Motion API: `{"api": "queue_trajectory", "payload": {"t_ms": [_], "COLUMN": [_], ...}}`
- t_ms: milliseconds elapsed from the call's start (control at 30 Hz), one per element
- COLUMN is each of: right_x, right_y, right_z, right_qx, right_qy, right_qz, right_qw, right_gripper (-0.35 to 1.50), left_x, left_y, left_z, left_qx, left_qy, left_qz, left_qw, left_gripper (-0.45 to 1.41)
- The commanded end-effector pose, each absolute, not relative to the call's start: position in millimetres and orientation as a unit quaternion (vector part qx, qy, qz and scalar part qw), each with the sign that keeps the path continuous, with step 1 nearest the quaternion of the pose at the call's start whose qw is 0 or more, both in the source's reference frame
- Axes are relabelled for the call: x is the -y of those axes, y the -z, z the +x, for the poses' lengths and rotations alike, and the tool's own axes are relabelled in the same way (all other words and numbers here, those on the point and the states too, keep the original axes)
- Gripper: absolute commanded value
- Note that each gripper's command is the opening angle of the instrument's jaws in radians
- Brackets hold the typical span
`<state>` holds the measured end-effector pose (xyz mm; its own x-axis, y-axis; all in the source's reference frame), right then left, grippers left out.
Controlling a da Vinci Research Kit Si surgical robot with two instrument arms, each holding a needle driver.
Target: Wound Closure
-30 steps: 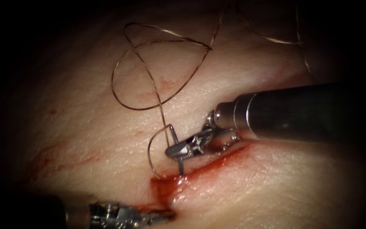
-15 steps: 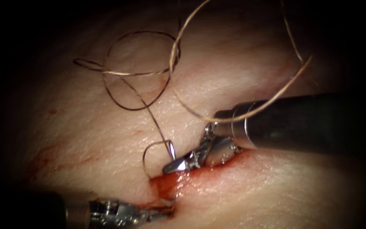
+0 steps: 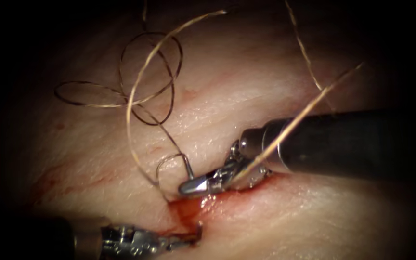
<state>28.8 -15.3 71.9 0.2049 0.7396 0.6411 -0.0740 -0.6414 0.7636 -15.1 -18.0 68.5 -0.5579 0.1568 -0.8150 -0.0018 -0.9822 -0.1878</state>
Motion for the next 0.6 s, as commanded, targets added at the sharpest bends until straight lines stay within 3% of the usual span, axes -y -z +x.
{"api": "queue_trajectory", "payload": {"t_ms": [33, 67, 100, 167, 433, 500, 600], "right_x": [15.8, 15.4, 15.4, 14.5, 12.5, 12.7, 13.4], "right_y": [-72.3, -72.5, -72.5, -72.7, -73.2, -73.5, -74.0], "right_z": [29.5, 29.6, 29.6, 29.8, 30.2, 30.4, 30.2], "right_qx": [-0.247, -0.289, -0.289, -0.363, -0.495, -0.5, -0.479], "right_qy": [-0.578, -0.561, -0.561, -0.518, -0.398, -0.346, -0.329], "right_qz": [0.692, 0.674, 0.674, 0.638, 0.537, 0.491, 0.476], "right_qw": [0.356, 0.384, 0.384, 0.44, 0.555, 0.623, 0.66], "right_gripper": [1.09, 1.26, 1.26, 1.4, 1.3, 1.3, 1.3], "left_x": [18.6, 18.6, 18.6, 18.7, 18.7, 18.7, 18.7], "left_y": [-69.0, -69.0, -69.0, -69.0, -69.0, -69.0, -68.9], "left_z": [-15.7, -15.7, -15.7, -15.7, -15.7, -15.7, -15.7], "left_qx": [0.084, 0.084, 0.084, 0.084, 0.084, 0.084, 0.085], "left_qy": [-0.878, -0.878, -0.878, -0.878, -0.878, -0.878, -0.878], "left_qz": [-0.469, -0.469, -0.469, -0.469, -0.469, -0.469, -0.469], "left_qw": [0.046, 0.046, 0.046, 0.046, 0.046, 0.046, 0.046], "left_gripper": [-0.45, -0.45, -0.45, -0.45, -0.45, -0.45, -0.45]}}
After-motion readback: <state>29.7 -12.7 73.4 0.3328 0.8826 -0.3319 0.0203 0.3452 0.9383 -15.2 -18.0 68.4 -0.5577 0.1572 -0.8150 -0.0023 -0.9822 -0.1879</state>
